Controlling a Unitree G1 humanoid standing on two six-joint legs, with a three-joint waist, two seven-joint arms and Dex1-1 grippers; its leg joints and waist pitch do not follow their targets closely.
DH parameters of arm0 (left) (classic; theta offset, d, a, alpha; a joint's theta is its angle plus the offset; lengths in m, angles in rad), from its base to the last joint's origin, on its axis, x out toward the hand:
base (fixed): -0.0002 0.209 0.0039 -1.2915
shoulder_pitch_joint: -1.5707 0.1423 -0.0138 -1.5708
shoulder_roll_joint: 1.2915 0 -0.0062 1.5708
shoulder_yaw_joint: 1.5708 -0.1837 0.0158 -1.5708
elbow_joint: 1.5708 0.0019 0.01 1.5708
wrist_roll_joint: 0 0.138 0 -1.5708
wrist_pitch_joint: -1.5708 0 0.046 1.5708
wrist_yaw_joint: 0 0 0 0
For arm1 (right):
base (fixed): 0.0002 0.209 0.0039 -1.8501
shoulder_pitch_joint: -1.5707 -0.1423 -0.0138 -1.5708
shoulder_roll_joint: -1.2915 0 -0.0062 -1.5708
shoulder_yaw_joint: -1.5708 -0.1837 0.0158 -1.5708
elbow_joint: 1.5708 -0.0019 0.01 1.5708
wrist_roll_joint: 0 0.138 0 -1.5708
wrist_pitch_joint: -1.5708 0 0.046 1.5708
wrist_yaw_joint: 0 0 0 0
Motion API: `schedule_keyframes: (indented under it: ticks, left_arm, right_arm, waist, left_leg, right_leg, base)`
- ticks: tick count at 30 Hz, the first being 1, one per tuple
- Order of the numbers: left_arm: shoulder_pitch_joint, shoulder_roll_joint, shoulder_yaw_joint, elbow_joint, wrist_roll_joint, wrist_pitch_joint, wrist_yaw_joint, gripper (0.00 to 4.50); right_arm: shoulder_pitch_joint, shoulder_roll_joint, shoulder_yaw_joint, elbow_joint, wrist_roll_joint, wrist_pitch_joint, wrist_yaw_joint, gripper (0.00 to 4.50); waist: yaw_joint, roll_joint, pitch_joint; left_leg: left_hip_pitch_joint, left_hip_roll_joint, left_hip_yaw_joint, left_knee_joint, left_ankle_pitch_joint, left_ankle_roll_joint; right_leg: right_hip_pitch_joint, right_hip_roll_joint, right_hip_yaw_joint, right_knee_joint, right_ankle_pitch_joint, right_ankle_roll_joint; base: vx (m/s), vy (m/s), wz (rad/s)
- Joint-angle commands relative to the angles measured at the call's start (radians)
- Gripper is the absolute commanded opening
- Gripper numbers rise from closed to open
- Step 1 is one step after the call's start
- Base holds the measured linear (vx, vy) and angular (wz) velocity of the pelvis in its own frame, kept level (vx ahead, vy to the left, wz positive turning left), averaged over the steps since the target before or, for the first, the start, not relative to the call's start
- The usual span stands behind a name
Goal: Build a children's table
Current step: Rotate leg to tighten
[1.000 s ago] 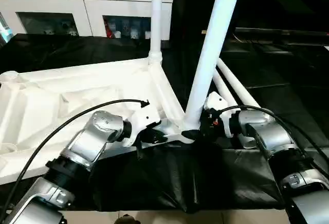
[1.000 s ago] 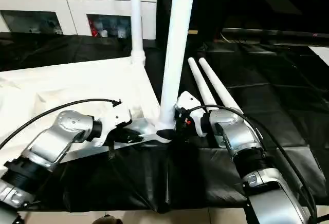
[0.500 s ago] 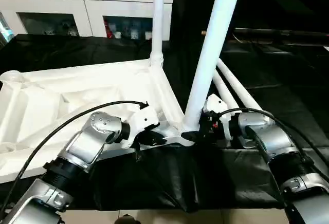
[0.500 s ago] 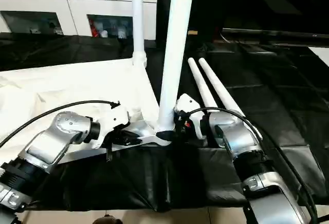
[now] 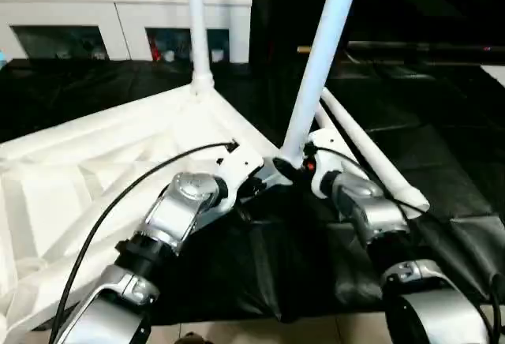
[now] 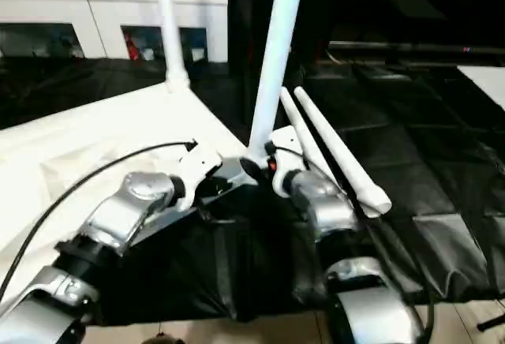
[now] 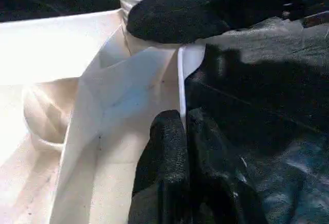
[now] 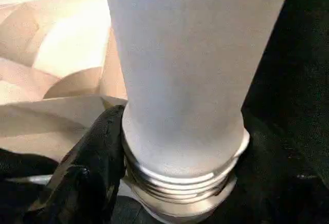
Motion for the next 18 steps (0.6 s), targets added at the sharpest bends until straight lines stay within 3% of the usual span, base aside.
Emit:
schedule_keyframes:
  ticks: [1, 3, 5, 8, 10, 14, 15, 18]
  left_arm:
    - [-0.021, -0.023, -0.037, -0.016, 0.0, -0.058, -0.022, 0.0]
    - [-0.02, -0.022, -0.036, -0.015, -0.003, -0.061, -0.026, 0.0]
    - [-0.015, -0.004, -0.035, -0.02, -0.021, -0.079, -0.068, 0.0]
    - [-0.009, 0.018, -0.036, -0.031, -0.036, -0.095, -0.116, 0.0]
    - [-0.004, 0.031, -0.037, -0.032, -0.037, -0.106, -0.142, 0.0]
    - [0.016, 0.078, -0.041, -0.052, -0.067, -0.16, -0.261, 0.0]
    - [0.024, 0.096, -0.044, -0.066, -0.082, -0.161, -0.306, 0.0]
    - [0.037, 0.131, -0.055, -0.086, -0.104, -0.171, -0.386, 0.0]
  right_arm:
    - [-0.005, 0.042, 0.031, -0.008, 0.021, 0.008, 0.063, 3.52]
    - [-0.004, 0.038, 0.033, -0.01, 0.018, 0.008, 0.071, 3.79]
    - [0.022, -0.007, 0.07, -0.052, -0.006, -0.005, 0.136, 3.87]
    - [0.056, -0.056, 0.107, -0.105, -0.015, -0.011, 0.221, 3.87]
    - [0.071, -0.078, 0.118, -0.134, -0.011, -0.006, 0.261, 3.87]
    - [0.118, -0.158, 0.147, -0.225, -0.003, -0.002, 0.406, 3.87]
    - [0.127, -0.181, 0.154, -0.248, 0.005, 0.004, 0.449, 3.87]
    - [0.143, -0.222, 0.168, -0.295, 0.021, 0.016, 0.524, 3.87]
  waist:
    - [-0.001, 0.015, -0.074]
    - [-0.001, 0.014, -0.073]
    - [0.0, 0.013, -0.073]
    - [0.005, 0.012, -0.073]
    - [0.004, 0.018, -0.072]
    - [0.009, 0.013, -0.072]
    - [0.011, 0.02, -0.071]
    - [0.014, 0.02, -0.071]
  left_leg:
    - [0.023, 0.055, -0.024, -0.076, -0.312, -0.016]
    - [0.023, 0.054, -0.024, -0.076, -0.315, -0.015]
    - [0.023, 0.054, -0.023, -0.075, -0.32, -0.014]
    - [0.022, 0.054, -0.022, -0.075, -0.308, -0.004]
    - [0.021, 0.054, -0.024, -0.075, -0.306, -0.003]
    - [0.022, 0.054, -0.023, -0.074, -0.307, 0.006]
    - [0.022, 0.056, -0.022, -0.074, -0.314, 0.008]
    - [0.023, 0.057, -0.022, -0.074, -0.321, 0.013]
  right_leg:
    - [0.047, -0.085, 0.058, -0.081, -0.255, -0.183]
    - [0.047, -0.085, 0.058, -0.083, -0.265, -0.184]
    - [0.049, -0.086, 0.058, -0.085, -0.274, -0.181]
    - [0.049, -0.085, 0.059, -0.085, -0.269, -0.172]
    - [0.05, -0.084, 0.059, -0.084, -0.26, -0.179]
    - [0.051, -0.084, 0.058, -0.087, -0.274, -0.177]
    - [0.051, -0.085, 0.059, -0.088, -0.279, -0.178]
    - [0.048, -0.084, 0.059, -0.086, -0.288, -0.187]
  base:
    - [0.0, 0.0, 0.0]
    - [0.0, 0.0, 0.0]
    - [0.0, 0.0, 0.0]
    - [0.0, 0.0, 0.0]
    - [0.0, 0.0, 0.0]
    - [0.0, 0.0, 0.0]
    - [0.0, 0.0, 0.0]
    - [0.0, 0.0, 0.0]
